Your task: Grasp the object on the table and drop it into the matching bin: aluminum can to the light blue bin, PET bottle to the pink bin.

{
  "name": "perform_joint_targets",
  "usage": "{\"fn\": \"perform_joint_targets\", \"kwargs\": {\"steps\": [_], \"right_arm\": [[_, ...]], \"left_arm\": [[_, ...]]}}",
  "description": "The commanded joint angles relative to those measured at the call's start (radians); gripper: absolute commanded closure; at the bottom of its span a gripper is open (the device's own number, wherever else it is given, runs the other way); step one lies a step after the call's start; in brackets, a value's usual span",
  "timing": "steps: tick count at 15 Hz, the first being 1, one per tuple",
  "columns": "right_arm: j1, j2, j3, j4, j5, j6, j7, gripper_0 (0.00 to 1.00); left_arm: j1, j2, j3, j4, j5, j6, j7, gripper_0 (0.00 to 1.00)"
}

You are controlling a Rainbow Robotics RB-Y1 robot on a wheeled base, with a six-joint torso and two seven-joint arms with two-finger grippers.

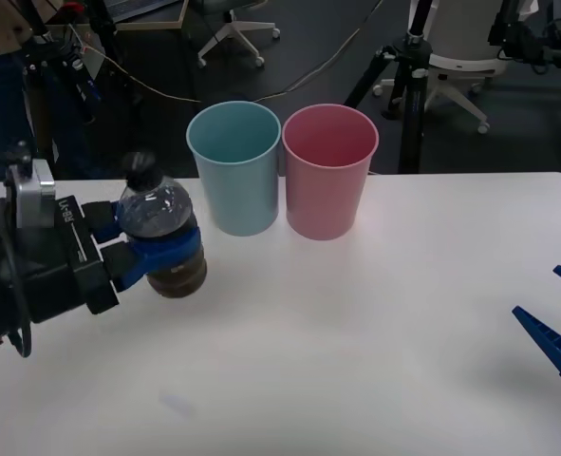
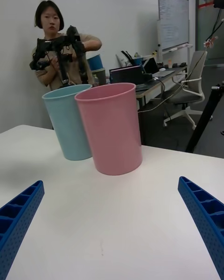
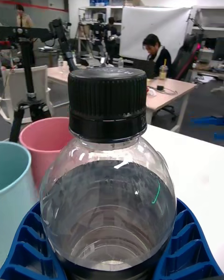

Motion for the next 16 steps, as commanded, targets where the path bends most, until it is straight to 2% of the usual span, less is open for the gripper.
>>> {"fn": "perform_joint_targets", "kwargs": {"steps": [1, 3, 5, 7, 10, 12, 16], "right_arm": [[0.0, 0.0, 0.0, 0.0, 0.0, 0.0, 0.0, 0.0], [0.0, 0.0, 0.0, 0.0, 0.0, 0.0, 0.0, 0.0], [0.0, 0.0, 0.0, 0.0, 0.0, 0.0, 0.0, 0.0], [0.0, 0.0, 0.0, 0.0, 0.0, 0.0, 0.0, 0.0], [0.0, 0.0, 0.0, 0.0, 0.0, 0.0, 0.0, 0.0], [0.0, 0.0, 0.0, 0.0, 0.0, 0.0, 0.0, 0.0], [0.0, 0.0, 0.0, 0.0, 0.0, 0.0, 0.0, 0.0]], "left_arm": [[-0.155, 0.028, -0.05, 0.011, -0.038, 0.001, 0.184, 1.0], [-0.292, 0.027, -0.091, 0.057, -0.107, -0.001, 0.284, 1.0], [-0.428, 0.027, -0.164, 0.122, -0.107, 0.001, 0.345, 1.0], [-0.571, 0.005, -0.253, 0.223, -0.109, 0.016, 0.348, 1.0], [-0.743, -0.096, -0.34, 0.372, -0.158, 0.019, 0.332, 1.0], [-0.836, -0.157, -0.386, 0.467, -0.224, 0.019, 0.329, 1.0], [-0.95, -0.323, -0.406, 0.657, -0.359, 0.019, 0.312, 1.0]]}}
